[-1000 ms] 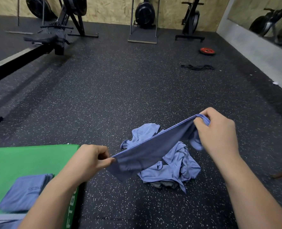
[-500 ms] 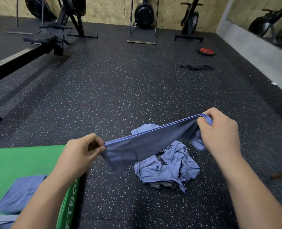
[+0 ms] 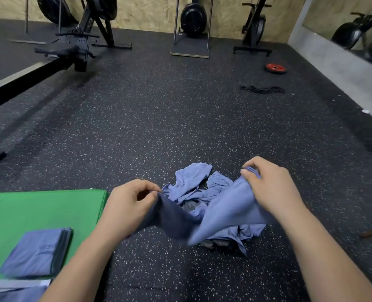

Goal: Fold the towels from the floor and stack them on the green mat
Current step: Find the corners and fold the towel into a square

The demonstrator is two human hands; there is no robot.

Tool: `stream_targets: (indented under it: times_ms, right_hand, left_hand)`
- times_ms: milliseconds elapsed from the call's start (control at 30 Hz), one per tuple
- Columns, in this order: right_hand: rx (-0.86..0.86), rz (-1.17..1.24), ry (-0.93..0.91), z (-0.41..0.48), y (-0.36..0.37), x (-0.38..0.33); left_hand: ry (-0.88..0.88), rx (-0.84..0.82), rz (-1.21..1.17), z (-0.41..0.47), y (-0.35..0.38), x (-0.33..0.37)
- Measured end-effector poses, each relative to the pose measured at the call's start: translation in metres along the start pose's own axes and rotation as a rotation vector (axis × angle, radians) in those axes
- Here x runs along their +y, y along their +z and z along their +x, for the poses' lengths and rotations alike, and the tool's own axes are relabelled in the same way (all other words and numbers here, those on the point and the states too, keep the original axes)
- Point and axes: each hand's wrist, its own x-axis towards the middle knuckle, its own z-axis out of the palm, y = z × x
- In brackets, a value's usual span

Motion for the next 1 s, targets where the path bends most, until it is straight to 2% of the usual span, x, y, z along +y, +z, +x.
stream_targets:
  times_ms: [300,433,700,833,1000]
  right_hand:
    - [-0.278,-0.126,-0.023,-0.023,0.032,-0.030]
    - [-0.333,-0.156,0.007,-0.026,0.038,-0.036]
    - [-0.297,0.171,0.036,-0.037,0.039,-0.057]
    - [-0.368,0.252,0.070,-0.043,0.046,-0.064]
    - [-0.482,0.308,0.090,-0.051,0.052,-0.071]
  left_hand:
    - [-0.061,-0.032,-0.067,-0.003,0.009,0.001]
    - [-0.075,-0.041,-0.139,-0.003,0.011,0.002]
    - [-0.062,-0.070,-0.286,-0.018,0.030,0.028]
    - [-0.108,-0.083,-0.367,-0.022,0.034,0.037]
    - [-0.096,-0.086,-0.342,-0.024,0.033,0.042]
